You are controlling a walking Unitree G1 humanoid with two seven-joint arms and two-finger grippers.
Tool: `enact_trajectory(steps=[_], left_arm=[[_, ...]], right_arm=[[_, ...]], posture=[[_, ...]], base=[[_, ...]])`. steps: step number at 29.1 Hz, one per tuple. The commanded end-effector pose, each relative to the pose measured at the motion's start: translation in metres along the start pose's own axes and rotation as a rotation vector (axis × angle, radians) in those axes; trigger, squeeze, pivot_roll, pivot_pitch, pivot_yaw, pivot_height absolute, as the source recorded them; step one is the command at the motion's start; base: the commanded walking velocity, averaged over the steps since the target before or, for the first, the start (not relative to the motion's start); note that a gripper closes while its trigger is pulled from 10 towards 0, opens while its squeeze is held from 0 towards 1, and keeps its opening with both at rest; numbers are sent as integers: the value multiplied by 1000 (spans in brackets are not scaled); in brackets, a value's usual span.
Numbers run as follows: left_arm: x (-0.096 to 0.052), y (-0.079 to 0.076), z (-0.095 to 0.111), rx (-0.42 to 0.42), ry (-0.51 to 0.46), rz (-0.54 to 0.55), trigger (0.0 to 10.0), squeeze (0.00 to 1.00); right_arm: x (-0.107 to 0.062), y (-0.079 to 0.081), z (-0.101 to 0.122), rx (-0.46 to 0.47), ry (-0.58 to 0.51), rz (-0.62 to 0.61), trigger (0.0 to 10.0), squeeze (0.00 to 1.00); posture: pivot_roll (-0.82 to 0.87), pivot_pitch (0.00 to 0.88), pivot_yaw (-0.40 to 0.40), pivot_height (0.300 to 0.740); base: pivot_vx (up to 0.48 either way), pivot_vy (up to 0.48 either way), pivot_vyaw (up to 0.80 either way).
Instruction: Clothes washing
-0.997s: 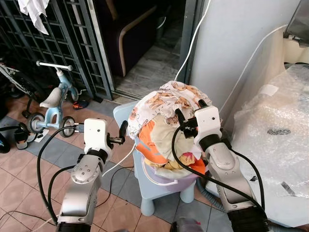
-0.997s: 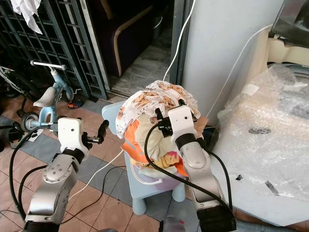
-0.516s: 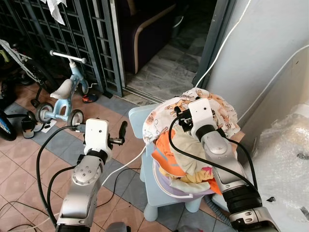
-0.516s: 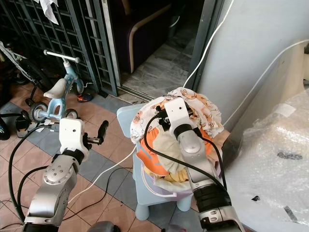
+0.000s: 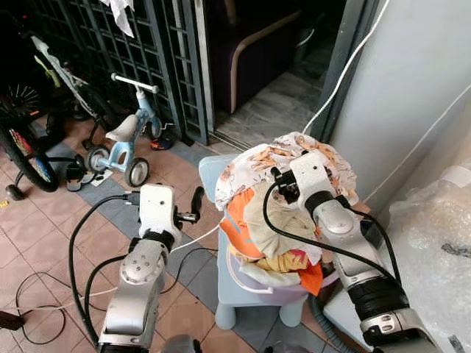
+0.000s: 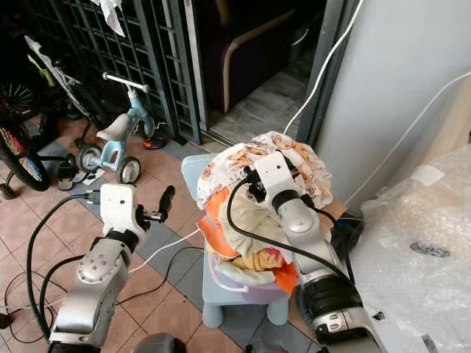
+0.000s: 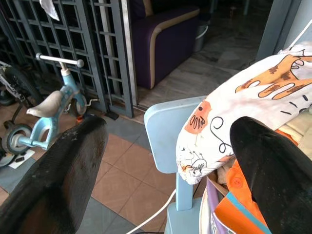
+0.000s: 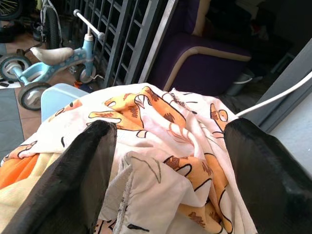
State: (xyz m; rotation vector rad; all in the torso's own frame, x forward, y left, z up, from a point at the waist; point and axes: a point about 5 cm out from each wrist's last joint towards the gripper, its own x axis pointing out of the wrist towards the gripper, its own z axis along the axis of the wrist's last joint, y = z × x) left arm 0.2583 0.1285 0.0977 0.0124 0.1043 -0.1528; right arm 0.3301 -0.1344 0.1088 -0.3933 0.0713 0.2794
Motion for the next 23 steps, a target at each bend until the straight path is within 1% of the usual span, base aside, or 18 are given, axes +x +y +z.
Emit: enact_trajectory(steps=[1, 3, 5, 6, 7, 10, 14, 16, 21, 22, 23], left_arm=[[-1, 3, 3, 10, -14, 12, 10000, 0], [-1, 3, 3, 11, -13, 12, 10000, 0], [-1, 3, 3, 10, -11, 13, 10000, 0], [-2, 2, 2, 9, -10, 14, 10000, 0], [-3, 2, 2, 8, -7, 15, 10000, 0], [-3, 2, 1, 7, -3, 16, 10000, 0], [-3, 2, 1, 7, -1, 15, 10000, 0], [-2, 2, 0, 10, 6, 6, 10000, 0], [0, 0, -1, 15, 16, -15, 10000, 0], [1, -1, -2, 26, 23, -33, 10000, 0], [2, -1, -2, 29, 25, -37, 10000, 0]], right_arm=[[6, -1, 1, -35, 22, 11, 10000, 0], [8, -2, -1, -60, 48, 12, 10000, 0], [10, 0, -5, -56, 83, 33, 10000, 0], [11, 1, -9, -63, 110, 50, 7725, 0], [11, 7, -15, -54, 157, 96, 0, 0], [10, 15, -23, -6, 204, 128, 0, 0], [10, 16, -27, 25, 232, 137, 0, 0], [10, 13, -30, 88, 263, 143, 0, 0], [10, 5, -30, 136, 280, 151, 0, 0], [9, 0, -31, 145, 290, 149, 0, 0], [8, -2, -31, 146, 292, 148, 0, 0]], posture=[[-42, 22, -4, 740], [-40, 24, -6, 740], [-38, 25, -8, 740], [-36, 25, -10, 740], [-33, 26, -12, 740], [-30, 26, -12, 740], [-32, 27, -10, 740], [-39, 27, -1, 740], [-42, 25, 9, 740], [-45, 23, 13, 740], [-45, 23, 13, 740]], base=[[0, 0, 0], [0, 0, 0], [0, 0, 0], [0, 0, 0], [0, 0, 0], [0, 0, 0], [0, 0, 0], [0, 0, 0], [0, 0, 0], [0, 0, 0], [0, 0, 0]])
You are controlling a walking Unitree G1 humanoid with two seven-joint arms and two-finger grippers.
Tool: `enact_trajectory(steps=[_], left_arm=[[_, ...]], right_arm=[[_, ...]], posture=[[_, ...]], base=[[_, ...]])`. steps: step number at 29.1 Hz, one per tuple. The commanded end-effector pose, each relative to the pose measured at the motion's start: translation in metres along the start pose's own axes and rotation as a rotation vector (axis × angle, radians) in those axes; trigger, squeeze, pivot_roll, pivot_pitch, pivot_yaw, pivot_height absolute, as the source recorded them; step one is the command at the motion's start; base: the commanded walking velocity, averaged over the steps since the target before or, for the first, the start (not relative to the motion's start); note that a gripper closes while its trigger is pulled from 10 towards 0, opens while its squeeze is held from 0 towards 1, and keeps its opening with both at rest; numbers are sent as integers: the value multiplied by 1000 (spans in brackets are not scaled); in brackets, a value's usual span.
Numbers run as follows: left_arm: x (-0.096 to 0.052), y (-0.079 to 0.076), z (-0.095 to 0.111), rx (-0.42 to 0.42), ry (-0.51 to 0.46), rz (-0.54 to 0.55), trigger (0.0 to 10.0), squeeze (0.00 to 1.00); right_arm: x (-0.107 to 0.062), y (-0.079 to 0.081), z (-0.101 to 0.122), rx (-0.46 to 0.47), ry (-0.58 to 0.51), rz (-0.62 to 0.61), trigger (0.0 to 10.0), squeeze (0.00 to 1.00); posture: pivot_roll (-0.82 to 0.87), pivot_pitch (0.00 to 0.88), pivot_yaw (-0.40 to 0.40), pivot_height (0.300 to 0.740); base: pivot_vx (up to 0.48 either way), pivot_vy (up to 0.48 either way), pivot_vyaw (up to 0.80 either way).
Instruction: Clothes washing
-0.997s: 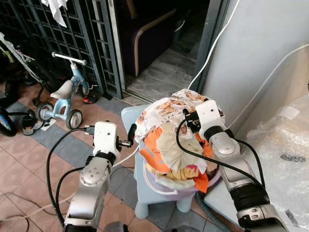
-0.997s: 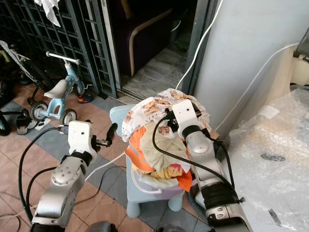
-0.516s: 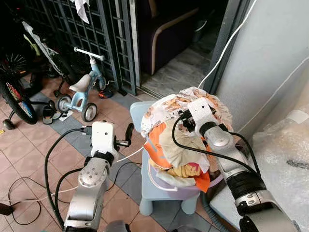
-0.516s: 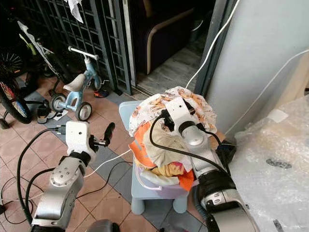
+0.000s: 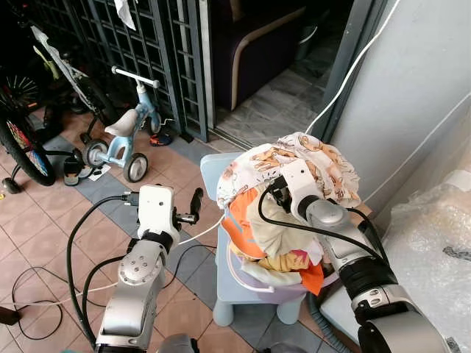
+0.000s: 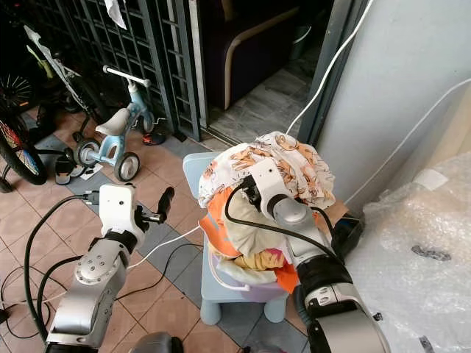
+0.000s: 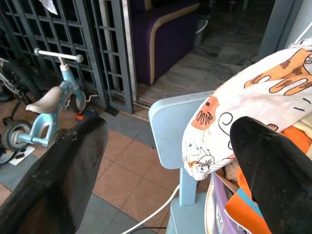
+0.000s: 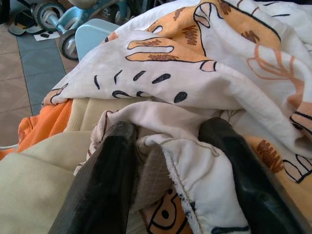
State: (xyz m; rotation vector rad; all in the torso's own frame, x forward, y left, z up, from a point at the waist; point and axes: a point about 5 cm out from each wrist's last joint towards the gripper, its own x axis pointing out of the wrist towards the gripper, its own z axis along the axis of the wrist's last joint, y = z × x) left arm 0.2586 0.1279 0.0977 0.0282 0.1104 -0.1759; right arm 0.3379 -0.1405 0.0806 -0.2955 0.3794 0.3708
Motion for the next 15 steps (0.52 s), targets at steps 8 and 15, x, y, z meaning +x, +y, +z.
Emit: enact_trajectory(steps=[8, 15], left_arm=[[0, -6, 0, -9, -3, -78, 10000, 0], [-6, -15, -11, -28, 70, -192, 10000, 0]], right_arm=[[-9, -10, -1, 154, -6, -53, 0, 0], [-15, 0, 0, 342, -46, -142, 0, 0]], posture=[[-45, 27, 15, 740], [-58, 15, 30, 740]], base=[[0, 0, 0], [0, 0, 0]])
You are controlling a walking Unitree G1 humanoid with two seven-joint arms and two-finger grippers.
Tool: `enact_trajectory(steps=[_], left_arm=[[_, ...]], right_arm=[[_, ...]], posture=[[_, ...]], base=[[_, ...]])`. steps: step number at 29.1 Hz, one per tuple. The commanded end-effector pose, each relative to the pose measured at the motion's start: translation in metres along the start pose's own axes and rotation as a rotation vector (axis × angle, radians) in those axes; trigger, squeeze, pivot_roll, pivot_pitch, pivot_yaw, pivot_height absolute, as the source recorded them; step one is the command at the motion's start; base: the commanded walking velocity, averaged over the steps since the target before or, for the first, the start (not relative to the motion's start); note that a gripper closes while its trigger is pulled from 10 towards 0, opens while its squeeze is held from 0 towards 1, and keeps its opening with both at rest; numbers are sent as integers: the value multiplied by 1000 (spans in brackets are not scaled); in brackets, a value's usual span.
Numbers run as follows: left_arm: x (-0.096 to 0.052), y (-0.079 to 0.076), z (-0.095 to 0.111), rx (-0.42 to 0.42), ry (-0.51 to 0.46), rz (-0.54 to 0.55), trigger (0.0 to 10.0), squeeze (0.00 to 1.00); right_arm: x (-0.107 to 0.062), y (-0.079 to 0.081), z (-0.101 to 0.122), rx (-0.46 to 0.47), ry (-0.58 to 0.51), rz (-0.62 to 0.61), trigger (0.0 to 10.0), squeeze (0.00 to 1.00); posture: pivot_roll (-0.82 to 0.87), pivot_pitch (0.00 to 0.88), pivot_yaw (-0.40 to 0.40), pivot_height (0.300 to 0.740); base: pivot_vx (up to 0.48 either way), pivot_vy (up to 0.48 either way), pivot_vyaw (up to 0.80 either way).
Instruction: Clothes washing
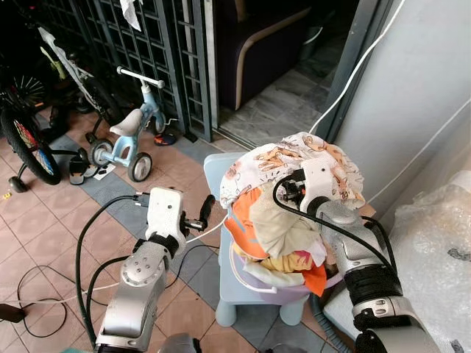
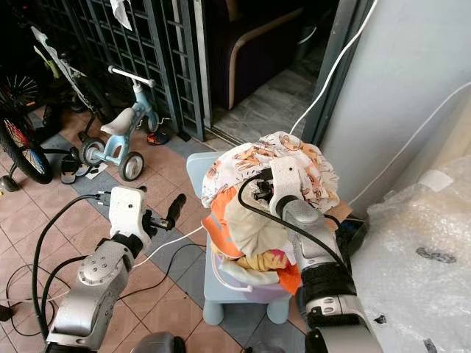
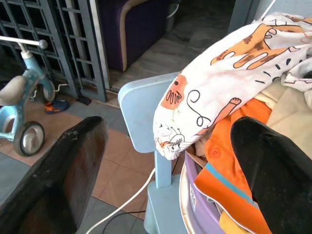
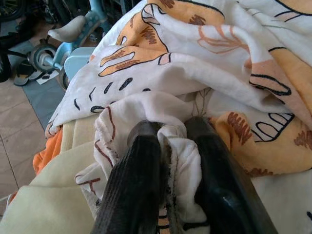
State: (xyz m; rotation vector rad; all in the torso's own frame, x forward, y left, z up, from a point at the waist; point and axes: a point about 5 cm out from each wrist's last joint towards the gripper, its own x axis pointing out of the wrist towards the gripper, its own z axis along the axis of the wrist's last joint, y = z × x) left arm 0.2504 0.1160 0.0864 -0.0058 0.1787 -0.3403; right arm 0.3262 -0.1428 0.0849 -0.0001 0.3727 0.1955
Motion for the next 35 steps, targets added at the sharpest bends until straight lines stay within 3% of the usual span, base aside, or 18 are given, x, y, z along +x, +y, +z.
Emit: enact_trajectory(steps=[1, 6, 9, 11, 15, 16, 19, 21, 26, 28, 31, 33, 34, 35], left_arm=[[0, -4, 0, 1, 9, -52, 10000, 0], [7, -9, 0, 40, 22, -115, 10000, 0], [16, -10, 8, 135, 22, -169, 10000, 0], [15, -5, 6, 88, 67, -122, 10000, 0], [7, -2, 7, 124, 25, -146, 10000, 0], [5, -3, 3, 97, 26, -147, 10000, 0], [9, -9, -5, 38, 36, -74, 10000, 0], [10, -21, -2, 93, 23, -136, 10000, 0], [5, -4, 4, 152, -7, 16, 10000, 0], [2, 1, 9, 174, -23, 25, 10000, 0], [2, 5, 15, 194, -18, 38, 10000, 0], [4, 3, 22, 209, -24, 25, 10000, 0], [4, 2, 22, 203, -26, 19, 10000, 0], [4, 1, 22, 196, -26, 15, 10000, 0]], right_arm=[[-4, 0, 2, 33, -20, -36, 0, 0], [-8, 3, -2, 47, -39, -70, 0, 0], [-16, 6, -15, 73, -10, -92, 0, 0], [-20, 12, -16, 20, -35, -71, 0, 0], [-24, 20, -17, 19, -64, -56, 0, 0], [-27, 21, -17, 4, -88, -63, 0, 0], [-32, 21, -11, -10, -153, -82, 0, 0], [-38, 21, -1, 29, -220, -93, 0, 0], [-49, 21, 22, 74, -375, -73, 0, 0], [-51, 26, 35, 71, -430, -50, 0, 0], [-52, 32, 50, 7, -478, -33, 0, 0], [-53, 27, 58, -21, -504, -56, 549, 0], [-52, 25, 56, -11, -495, -68, 4549, 0], [-51, 24, 55, -4, -489, -75, 4549, 0]], posture=[[-58, 15, 30, 740], [-69, 11, 59, 740], [-76, 2, 68, 740], [-82, 0, 66, 740], [-79, 0, 52, 740], [-72, 0, 43, 740], [-73, 0, 32, 740], [-82, 0, 18, 740], [-77, 0, -11, 740], [-68, 0, 2, 740], [-61, 11, 12, 740], [-58, 20, 12, 740], [-58, 20, 12, 740], [-59, 25, 13, 740]], base=[[0, 0, 0], [0, 0, 0], [0, 0, 0], [0, 0, 0], [0, 0, 0], [0, 0, 0], [0, 0, 0], [0, 0, 0], [0, 0, 0], [0, 0, 0], [0, 0, 0], [0, 0, 0], [0, 0, 0], [0, 0, 0]])
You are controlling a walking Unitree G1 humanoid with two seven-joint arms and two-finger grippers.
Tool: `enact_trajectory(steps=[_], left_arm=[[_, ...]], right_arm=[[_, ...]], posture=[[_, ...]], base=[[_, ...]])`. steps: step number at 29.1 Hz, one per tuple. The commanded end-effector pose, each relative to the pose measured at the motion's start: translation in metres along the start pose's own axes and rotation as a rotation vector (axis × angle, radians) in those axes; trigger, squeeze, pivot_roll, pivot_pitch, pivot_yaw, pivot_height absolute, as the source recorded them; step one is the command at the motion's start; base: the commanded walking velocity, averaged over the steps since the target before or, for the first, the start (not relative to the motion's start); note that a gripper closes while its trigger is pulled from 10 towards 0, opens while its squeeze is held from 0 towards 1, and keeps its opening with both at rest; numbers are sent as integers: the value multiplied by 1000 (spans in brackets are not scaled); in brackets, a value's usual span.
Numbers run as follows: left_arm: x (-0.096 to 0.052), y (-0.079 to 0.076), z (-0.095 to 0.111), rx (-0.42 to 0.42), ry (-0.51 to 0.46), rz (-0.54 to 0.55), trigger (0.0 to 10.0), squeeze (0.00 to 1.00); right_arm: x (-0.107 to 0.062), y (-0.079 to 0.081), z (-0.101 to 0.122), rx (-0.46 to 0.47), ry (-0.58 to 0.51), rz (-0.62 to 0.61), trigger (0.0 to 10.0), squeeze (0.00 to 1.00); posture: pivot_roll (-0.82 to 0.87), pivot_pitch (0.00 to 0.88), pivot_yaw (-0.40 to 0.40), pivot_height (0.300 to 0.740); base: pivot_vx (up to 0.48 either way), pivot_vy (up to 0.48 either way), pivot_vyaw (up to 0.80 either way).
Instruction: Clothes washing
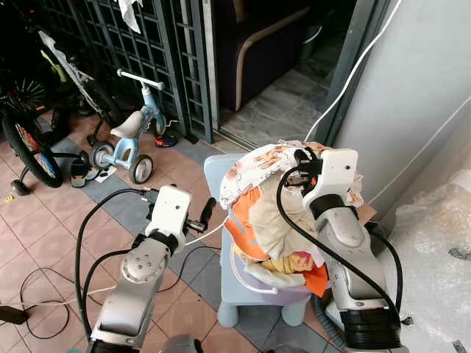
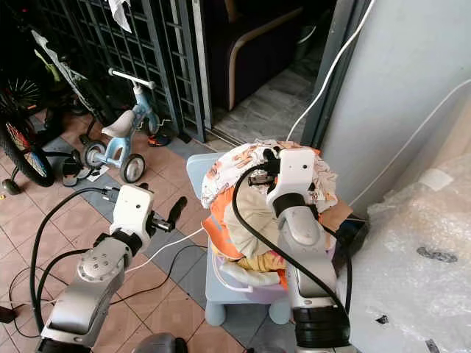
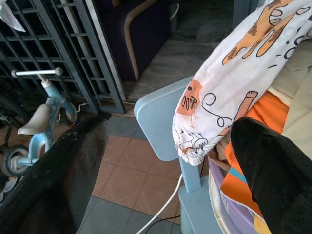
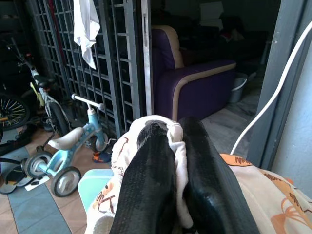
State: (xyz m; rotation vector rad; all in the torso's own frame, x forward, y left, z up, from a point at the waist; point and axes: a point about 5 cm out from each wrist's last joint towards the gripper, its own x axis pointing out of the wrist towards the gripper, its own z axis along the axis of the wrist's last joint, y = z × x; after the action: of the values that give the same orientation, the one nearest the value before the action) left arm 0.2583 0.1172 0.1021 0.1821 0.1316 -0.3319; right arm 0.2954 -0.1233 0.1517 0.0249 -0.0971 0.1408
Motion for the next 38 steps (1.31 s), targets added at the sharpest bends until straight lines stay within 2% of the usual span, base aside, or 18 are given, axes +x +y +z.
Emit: enact_trajectory(steps=[1, 5, 16, 21, 28, 31, 36, 38], left_arm=[[1, -4, 4, -6, -12, -10, 10000, 0], [3, -8, 7, 5, -32, -17, 10000, 0], [9, -9, 12, -3, -56, -24, 10000, 0], [11, -10, 13, -6, -70, -22, 10000, 0], [9, -14, 13, -26, -82, -24, 10000, 0], [10, -14, 16, -33, -93, -26, 10000, 0], [12, -15, 16, -21, -100, -32, 10000, 0], [12, -15, 15, -21, -101, -35, 10000, 0]], right_arm=[[-1, -7, -1, -10, 12, -44, 10000, 0], [-1, -8, 3, -29, 2, -48, 10000, 0], [6, -16, 19, -73, -60, -71, 10000, 0], [8, -12, 22, -78, -74, -55, 10000, 0], [5, -6, 35, -158, -155, -20, 10000, 0], [5, -8, 38, -168, -170, -38, 10000, 0], [12, -13, 50, -265, -237, -34, 10000, 0], [14, -15, 52, -277, -244, -34, 10000, 0]], posture=[[-63, 22, 19, 740], [-82, 54, 28, 740], [-101, 39, 15, 740], [-106, 38, 10, 740], [-108, 37, 8, 740], [-110, 32, 9, 740], [-113, 20, 12, 740], [-112, 19, 11, 740]], base=[[0, 0, 0], [0, 0, -194], [0, 0, -786], [0, 0, -800], [0, 0, 0], [0, 0, 0], [0, 0, 0], [0, -122, 0]])
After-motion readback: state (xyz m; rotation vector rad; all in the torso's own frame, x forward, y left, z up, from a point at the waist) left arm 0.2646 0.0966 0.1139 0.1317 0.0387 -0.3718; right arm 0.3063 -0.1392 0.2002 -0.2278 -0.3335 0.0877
